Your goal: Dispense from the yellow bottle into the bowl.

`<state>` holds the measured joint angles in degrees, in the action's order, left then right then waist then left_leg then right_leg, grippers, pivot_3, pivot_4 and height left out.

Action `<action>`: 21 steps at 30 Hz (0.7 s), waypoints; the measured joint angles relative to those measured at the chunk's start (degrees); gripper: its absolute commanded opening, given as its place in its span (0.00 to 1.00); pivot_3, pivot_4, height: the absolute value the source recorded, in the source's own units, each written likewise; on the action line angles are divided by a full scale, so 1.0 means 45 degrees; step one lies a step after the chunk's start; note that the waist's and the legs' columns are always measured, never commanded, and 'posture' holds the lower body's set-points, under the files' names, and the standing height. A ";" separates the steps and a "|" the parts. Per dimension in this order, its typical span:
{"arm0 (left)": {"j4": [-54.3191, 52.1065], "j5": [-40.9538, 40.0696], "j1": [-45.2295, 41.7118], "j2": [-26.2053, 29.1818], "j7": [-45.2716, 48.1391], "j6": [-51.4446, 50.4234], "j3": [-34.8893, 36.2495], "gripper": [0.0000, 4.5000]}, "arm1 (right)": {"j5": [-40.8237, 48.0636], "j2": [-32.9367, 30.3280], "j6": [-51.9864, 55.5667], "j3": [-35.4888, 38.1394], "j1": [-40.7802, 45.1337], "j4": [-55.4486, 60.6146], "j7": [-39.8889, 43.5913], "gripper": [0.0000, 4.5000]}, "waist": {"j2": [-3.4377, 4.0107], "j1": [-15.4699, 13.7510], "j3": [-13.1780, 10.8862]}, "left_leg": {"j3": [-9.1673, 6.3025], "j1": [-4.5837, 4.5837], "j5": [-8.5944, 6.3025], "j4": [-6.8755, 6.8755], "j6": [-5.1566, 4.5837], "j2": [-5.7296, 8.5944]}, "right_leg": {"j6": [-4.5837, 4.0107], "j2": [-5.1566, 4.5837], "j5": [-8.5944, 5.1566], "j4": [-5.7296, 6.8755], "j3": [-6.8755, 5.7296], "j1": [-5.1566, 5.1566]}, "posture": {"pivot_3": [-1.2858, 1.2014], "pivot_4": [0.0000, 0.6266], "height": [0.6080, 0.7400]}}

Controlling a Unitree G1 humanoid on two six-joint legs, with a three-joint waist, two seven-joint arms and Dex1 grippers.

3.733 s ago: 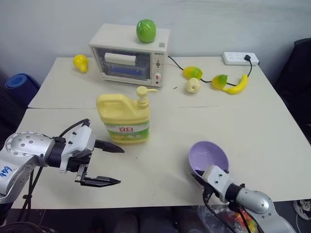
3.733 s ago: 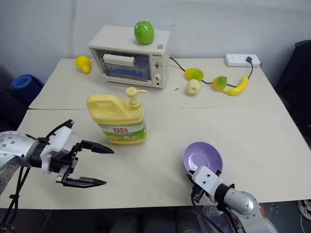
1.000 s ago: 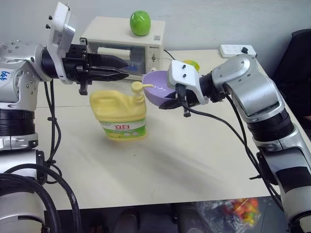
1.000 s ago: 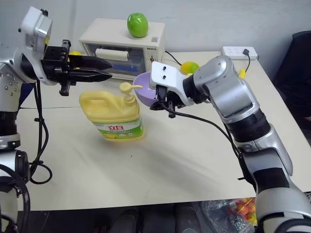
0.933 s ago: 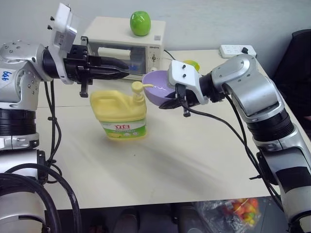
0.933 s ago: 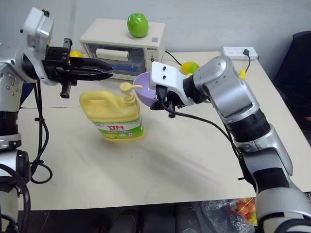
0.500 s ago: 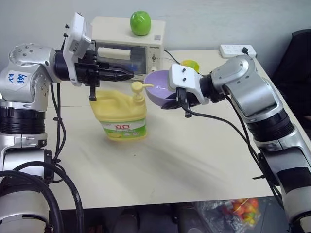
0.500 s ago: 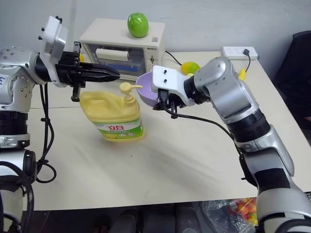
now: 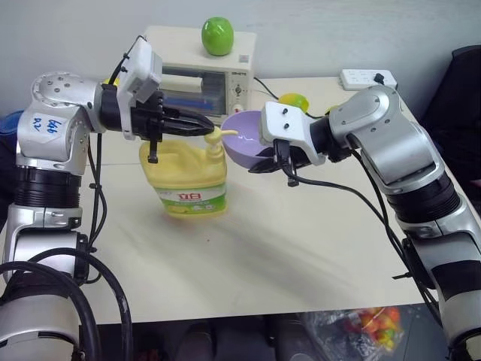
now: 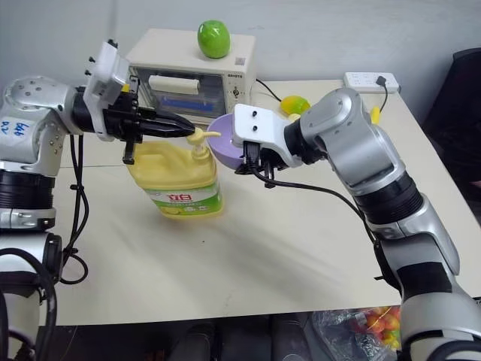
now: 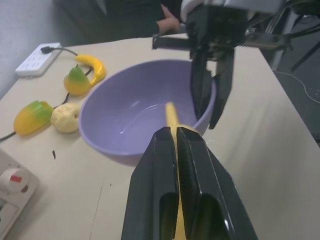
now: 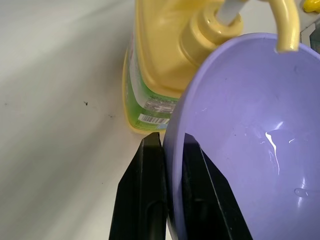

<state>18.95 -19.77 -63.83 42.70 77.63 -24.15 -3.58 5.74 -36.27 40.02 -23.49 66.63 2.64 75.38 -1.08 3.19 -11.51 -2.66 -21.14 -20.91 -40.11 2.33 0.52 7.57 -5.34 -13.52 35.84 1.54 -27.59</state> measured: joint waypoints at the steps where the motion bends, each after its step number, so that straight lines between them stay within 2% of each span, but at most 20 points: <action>1: -0.0001 0.0069 -0.0074 0.0010 0.0075 0.0001 -0.0068 0.05 | -0.0003 -0.0029 -0.0014 0.0000 0.0000 0.0000 0.0000 0.00 | 0.0000 -0.0002 0.0000 | 0.0000 0.0000 0.0000 -0.0001 0.0000 0.0000 | 0.0000 0.0000 0.0000 0.0000 0.0000 0.0001 | 0.52 0.24 1.00; 21: 0.1059 0.1677 -0.1852 0.0176 0.1854 0.1241 -0.1614 0.05 | -0.0006 -0.0036 -0.0319 -0.0017 0.0000 0.0150 0.0055 0.00 | 0.0005 0.0008 0.0003 | 0.0001 0.0023 0.0001 -0.0006 -0.0004 0.0002 | 0.0003 0.0001 0.0002 0.0011 0.0004 0.0017 | 0.52 0.24 1.00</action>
<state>23.71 -12.22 -72.16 43.49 85.97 -18.57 -10.84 5.71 -36.43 38.59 -23.56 66.63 3.32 75.63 -1.06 3.23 -11.49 -2.66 -21.04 -20.91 -40.13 2.31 0.53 7.59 -5.34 -13.51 35.89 1.55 -27.52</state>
